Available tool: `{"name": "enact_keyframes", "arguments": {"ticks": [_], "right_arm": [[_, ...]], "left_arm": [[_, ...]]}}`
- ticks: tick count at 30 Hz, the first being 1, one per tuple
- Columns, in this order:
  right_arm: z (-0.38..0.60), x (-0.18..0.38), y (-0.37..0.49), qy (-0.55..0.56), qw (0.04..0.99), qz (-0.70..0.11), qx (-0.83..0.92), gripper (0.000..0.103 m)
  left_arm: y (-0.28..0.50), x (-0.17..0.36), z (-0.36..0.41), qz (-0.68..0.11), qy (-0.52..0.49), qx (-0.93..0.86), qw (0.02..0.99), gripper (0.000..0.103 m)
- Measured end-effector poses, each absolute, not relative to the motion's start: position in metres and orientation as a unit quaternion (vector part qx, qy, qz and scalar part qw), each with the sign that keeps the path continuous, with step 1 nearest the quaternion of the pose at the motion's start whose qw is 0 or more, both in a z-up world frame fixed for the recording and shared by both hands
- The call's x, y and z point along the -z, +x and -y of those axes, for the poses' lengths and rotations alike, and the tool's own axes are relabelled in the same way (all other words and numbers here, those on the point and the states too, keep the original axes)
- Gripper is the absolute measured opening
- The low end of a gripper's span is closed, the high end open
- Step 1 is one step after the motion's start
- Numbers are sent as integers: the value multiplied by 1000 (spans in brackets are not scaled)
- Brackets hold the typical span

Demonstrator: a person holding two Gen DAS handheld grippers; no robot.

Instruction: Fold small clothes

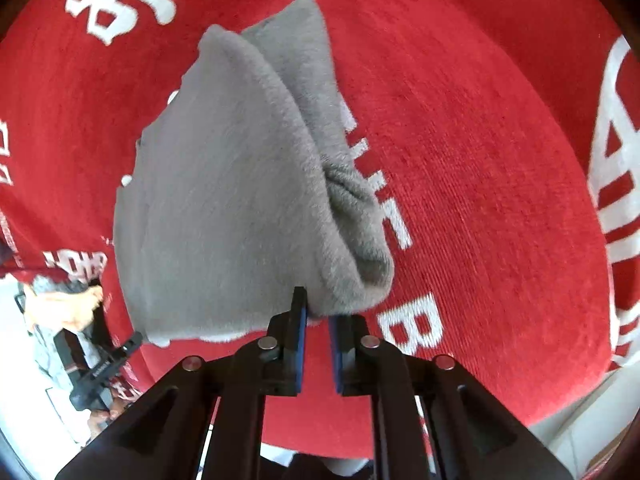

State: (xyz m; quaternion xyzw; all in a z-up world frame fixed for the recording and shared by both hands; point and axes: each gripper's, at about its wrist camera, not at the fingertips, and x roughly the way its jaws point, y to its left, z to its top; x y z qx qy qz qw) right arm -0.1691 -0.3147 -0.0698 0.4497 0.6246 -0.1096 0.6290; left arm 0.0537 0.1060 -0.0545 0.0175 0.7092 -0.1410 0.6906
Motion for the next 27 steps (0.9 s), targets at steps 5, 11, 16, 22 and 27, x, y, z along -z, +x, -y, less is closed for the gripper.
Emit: {"name": "enact_keyframes", "arguments": {"ticks": [5,11,16,22,27], "right_arm": [[293,50,-168,415,630,-650,93,19],[254,44,-166,378,624,-682,57,48],[215,40,-149,328,631,-703,17,55],[187,40,-134,309,627,-715,-9,57],[174,44,-128,303,620,-724,-19,59]], "left_arm": [[39,47,-110,-713,9,133,689,65],[25,48,-112,-722,1,120,681,65],[15,48,-107,-731,-10,126,670,65],[3,48,-98,-738,-20,130,662,65],[1,50,-93,-740,-35,132,659,65]]}}
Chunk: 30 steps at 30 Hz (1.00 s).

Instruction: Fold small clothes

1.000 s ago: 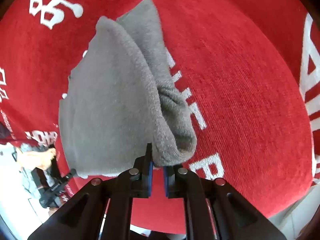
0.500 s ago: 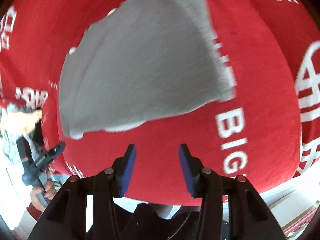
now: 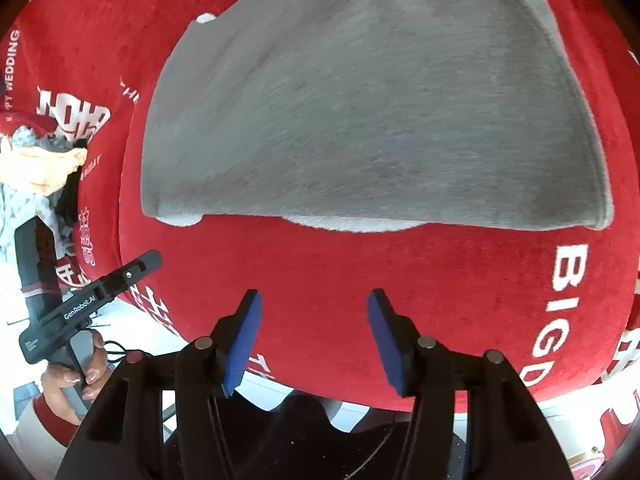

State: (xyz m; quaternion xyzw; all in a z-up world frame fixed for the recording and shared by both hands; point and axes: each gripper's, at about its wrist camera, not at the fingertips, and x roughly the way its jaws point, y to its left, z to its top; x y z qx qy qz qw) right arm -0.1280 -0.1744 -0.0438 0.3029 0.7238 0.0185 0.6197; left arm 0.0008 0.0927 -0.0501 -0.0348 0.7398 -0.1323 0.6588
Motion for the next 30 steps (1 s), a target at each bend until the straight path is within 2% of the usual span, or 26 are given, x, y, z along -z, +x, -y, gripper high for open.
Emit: {"name": "enact_keyframes", "arguments": {"ticks": [7,23,30], "right_arm": [[173,45,-121,292,619,-729,-18,59],[178,59,-99,291,616,-731,-31,60],[175,76,-95,414,591,-689,-71,60]], "left_arm": [[5,54,-92,-740,-56,133,657,65],[19,72,-100,-734,-195,126,639,65],[22,79,-104,-722,-247,119,635,65]]}}
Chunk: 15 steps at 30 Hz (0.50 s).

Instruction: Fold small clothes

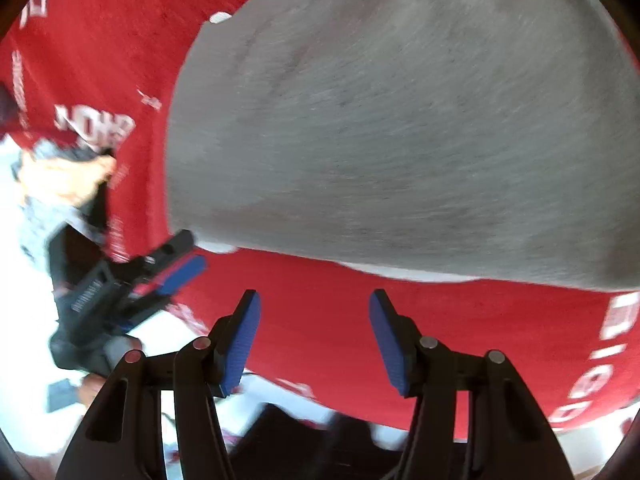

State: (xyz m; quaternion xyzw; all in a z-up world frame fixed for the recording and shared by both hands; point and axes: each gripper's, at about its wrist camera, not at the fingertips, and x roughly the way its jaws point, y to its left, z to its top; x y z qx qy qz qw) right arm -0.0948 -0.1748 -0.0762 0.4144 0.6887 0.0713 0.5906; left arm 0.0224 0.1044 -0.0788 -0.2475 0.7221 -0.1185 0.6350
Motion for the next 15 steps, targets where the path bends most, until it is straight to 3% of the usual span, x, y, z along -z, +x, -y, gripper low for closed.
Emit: {"name": "enact_keyframes", "arguments": {"ticks": [12,14,15], "right_arm": [[170,132,-107,630,533,-563,-55,60],[172,132,-108,646,523,-554,-44,56],[172,133,-108,648,521,-554,-37,42]], "left_arm": [[22,88,-108,-713,-308,150,611,65],[22,89,-104,-714,-312,153,608,65],[21,90,-102,-714,-316,155,606,65]]}}
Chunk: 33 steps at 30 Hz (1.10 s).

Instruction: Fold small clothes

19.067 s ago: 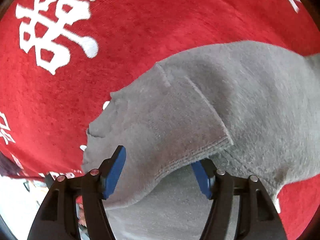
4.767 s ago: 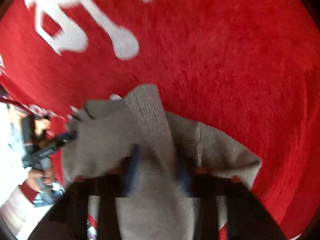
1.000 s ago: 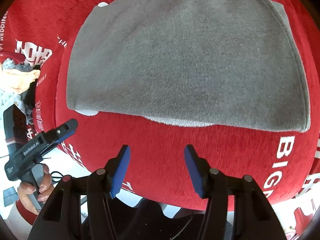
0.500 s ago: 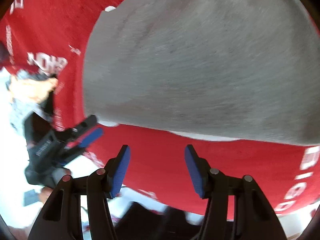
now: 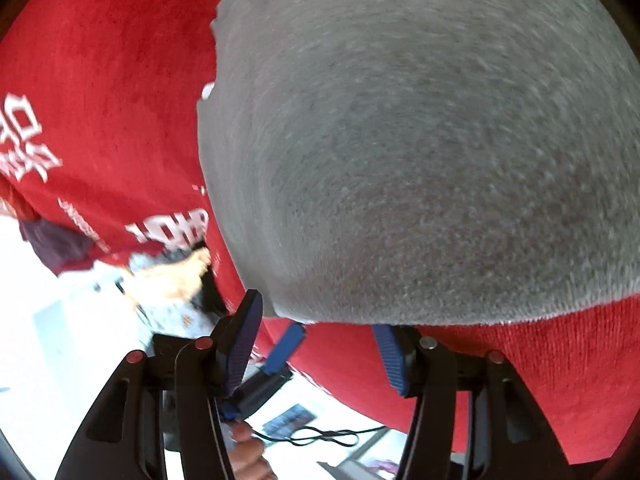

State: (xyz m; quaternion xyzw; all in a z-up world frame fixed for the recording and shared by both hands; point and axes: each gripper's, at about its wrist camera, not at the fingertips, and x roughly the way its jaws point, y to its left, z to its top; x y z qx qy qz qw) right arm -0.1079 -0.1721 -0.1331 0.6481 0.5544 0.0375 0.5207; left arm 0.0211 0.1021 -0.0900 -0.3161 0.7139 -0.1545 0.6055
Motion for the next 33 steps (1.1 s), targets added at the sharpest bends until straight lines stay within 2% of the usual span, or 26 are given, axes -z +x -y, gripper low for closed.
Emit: {"name": "enact_keyframes", "arguments": {"ticks": [1,2,11,15,23,25,26,27,28,32,33], "right_arm": [[173,134,-107,645,518,-561,-30,19],[174,135,-106,646,516,-561,-28,12],[181,110,-86,650,541,-528,-81,10],[181,108,-83,642,544,-533,-88,10],[178,116,-85,609,544,-568,-102,10],[176,113,-84,586,546,-587,-113,11],[176,112,-84,578,547,-595,-117,13],[176,110,-83,566,548,-604,-121,14],[176,105,-81,544,551,-620,-127,14],[185,85,-75,468,570,-660,-142,15],[189,78,-72,447,579,-667,-141,18]], "left_arm": [[21,91,-100,-714,-319,155,603,65],[20,91,-98,-714,-324,156,601,65],[31,99,-93,-684,-397,135,597,65],[46,99,-81,-668,-399,126,615,65],[71,97,-54,-669,-288,114,676,63],[71,92,-48,-669,-248,111,692,53],[71,91,-46,-669,-233,107,698,45],[70,90,-45,-669,-217,100,704,31],[69,90,-44,-670,-199,96,709,22],[67,82,-33,-658,-117,109,735,17],[66,79,-28,-653,-97,114,742,16]]}}
